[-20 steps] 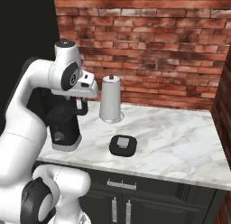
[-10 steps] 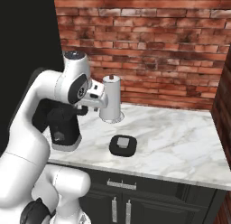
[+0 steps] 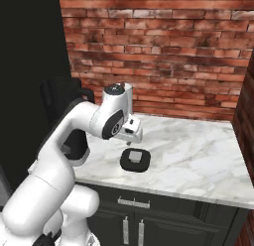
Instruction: Close the lid blender by securely placing the lid on top.
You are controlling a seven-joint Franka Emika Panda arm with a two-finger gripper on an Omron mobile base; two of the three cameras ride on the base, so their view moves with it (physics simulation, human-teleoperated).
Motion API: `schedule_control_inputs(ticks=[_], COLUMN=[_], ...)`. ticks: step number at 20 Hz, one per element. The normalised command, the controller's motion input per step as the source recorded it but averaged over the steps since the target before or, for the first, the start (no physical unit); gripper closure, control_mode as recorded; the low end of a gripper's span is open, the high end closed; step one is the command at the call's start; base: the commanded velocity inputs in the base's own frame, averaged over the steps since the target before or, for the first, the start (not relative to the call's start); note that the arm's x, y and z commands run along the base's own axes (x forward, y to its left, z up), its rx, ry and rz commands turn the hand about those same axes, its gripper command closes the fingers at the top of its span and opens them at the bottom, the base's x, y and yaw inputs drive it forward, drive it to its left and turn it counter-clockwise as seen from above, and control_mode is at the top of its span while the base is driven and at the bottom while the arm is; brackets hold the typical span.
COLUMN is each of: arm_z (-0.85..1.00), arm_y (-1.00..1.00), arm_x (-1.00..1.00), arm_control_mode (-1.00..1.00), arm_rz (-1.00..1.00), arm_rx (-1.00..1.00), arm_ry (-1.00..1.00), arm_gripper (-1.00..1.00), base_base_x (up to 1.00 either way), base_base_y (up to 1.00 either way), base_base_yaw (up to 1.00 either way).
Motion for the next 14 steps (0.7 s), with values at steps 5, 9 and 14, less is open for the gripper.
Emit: schedule_control_inputs(ticks=[5,9,14], arm_z=[-0.47,-0.51,-0.39], arm_y=[-0.14,0.00,0.00], arm_x=[0.20,0.26,0.16], arm_control_mode=[-1.00,-1.00,-1.00], arm_rz=[0.00,0.00,0.01], arm_rx=[0.00,0.00,-0.04], arm_ry=[0.15,0.15,0.02], arm_gripper=[-1.00,-1.00,-1.00], base_base_x=[0.00,0.00,0.00], base_base_y=[0.00,0.00,0.00], base_base_yaw=[0.00,0.00,0.00])
